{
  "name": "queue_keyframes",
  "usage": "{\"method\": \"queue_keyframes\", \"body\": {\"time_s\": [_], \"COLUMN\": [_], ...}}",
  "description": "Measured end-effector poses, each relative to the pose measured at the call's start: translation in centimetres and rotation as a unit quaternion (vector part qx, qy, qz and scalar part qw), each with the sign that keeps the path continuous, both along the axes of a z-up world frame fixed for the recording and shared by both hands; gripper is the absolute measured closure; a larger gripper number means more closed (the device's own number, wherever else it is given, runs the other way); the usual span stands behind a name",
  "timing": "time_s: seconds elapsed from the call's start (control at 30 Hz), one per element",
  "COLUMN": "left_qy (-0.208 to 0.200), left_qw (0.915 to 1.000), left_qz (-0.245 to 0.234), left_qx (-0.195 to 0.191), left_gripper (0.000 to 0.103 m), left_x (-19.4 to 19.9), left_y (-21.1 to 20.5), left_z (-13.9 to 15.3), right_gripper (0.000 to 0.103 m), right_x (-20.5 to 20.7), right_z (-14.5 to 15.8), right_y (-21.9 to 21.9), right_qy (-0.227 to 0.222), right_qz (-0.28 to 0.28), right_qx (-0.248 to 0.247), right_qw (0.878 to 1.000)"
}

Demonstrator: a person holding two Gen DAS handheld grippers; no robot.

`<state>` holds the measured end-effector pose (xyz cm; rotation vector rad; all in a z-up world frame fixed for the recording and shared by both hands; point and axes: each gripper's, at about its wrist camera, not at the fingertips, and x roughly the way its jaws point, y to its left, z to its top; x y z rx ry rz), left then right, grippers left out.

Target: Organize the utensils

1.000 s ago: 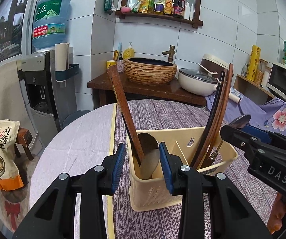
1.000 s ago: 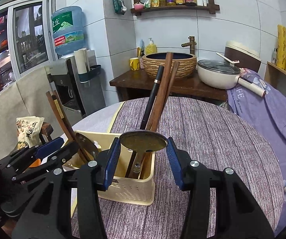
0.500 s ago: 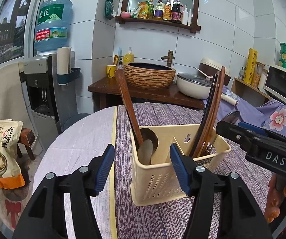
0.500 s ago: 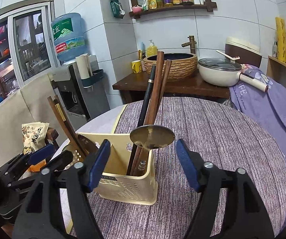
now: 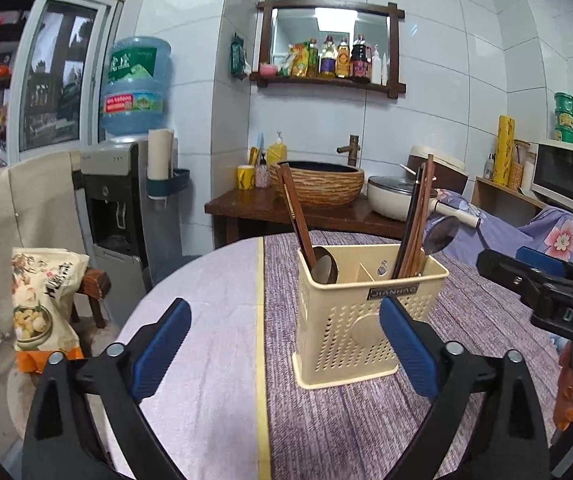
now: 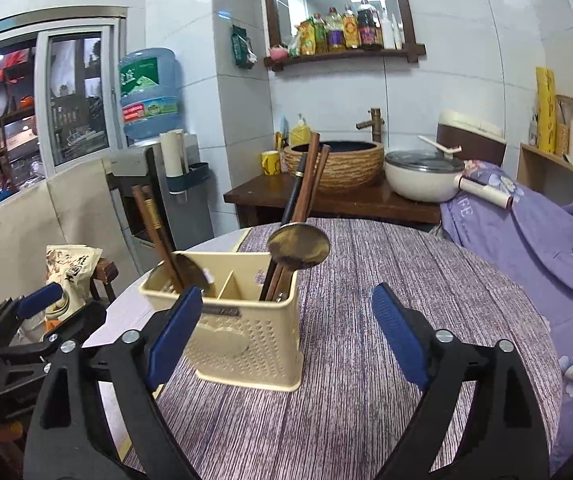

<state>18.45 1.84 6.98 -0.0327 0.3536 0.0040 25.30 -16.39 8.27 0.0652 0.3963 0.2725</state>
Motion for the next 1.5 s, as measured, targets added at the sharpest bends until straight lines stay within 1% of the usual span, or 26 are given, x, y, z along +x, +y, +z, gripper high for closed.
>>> {"method": "queue_keyframes", "body": {"time_s": [0.1, 0.23, 0.37, 0.47, 0.53, 0.63, 0.73, 0.83, 0.9, 1.1, 1.37, 1.5], "left_qy": [-0.015, -0.034, -0.049, -0.054, -0.054, -0.050, -0.060, -0.067, -0.061, -0.058, -0.066, -0.064], "left_qw": [0.9998, 0.9993, 0.9985, 0.9980, 0.9978, 0.9984, 0.9980, 0.9970, 0.9971, 0.9978, 0.9973, 0.9975], "left_qz": [0.004, 0.012, 0.023, 0.027, 0.027, 0.018, 0.010, 0.002, -0.002, -0.011, -0.016, -0.016], "left_qx": [0.009, 0.005, 0.009, 0.020, 0.027, 0.018, 0.018, 0.040, 0.045, 0.030, 0.028, 0.026], "left_gripper": [0.006, 0.006, 0.006, 0.006, 0.006, 0.006, 0.006, 0.006, 0.006, 0.006, 0.006, 0.006], "left_x": [-2.6, -6.1, -9.2, -11.1, -12.2, -13.4, -14.7, -15.6, -15.8, -16.3, -16.9, -16.9], "left_y": [0.1, 0.4, 0.7, 0.4, 0.2, -0.1, -0.8, -1.5, -1.8, -1.8, -1.9, -1.8], "left_z": [-0.4, -1.5, -2.4, -3.1, -3.5, -3.8, -3.8, -4.1, -4.3, -4.7, -4.4, -4.5], "right_gripper": [0.012, 0.006, 0.006, 0.006, 0.006, 0.006, 0.006, 0.006, 0.006, 0.006, 0.006, 0.006], "right_x": [-3.4, -7.5, -11.5, -14.7, -16.3, -18.6, -20.5, -22.0, -22.8, -23.8, -23.8, -23.8], "right_z": [-0.5, -1.6, -3.1, -3.9, -4.3, -4.6, -5.0, -5.2, -5.5, -5.8, -5.5, -5.5], "right_y": [-0.1, -0.4, -0.6, -0.8, -0.8, -1.2, -1.2, -1.2, -1.3, -1.7, -1.7, -1.8], "right_qy": [-0.021, -0.045, -0.071, -0.102, -0.108, -0.117, -0.127, -0.138, -0.142, -0.137, -0.138, -0.138], "right_qz": [0.009, 0.016, 0.021, 0.018, 0.020, 0.020, 0.012, 0.006, 0.004, 0.000, 0.002, 0.003], "right_qx": [-0.002, 0.005, -0.003, -0.016, -0.020, -0.014, -0.019, -0.023, -0.023, -0.022, -0.020, -0.021], "right_qw": [1.000, 0.999, 0.997, 0.995, 0.994, 0.993, 0.992, 0.990, 0.990, 0.990, 0.990, 0.990]}}
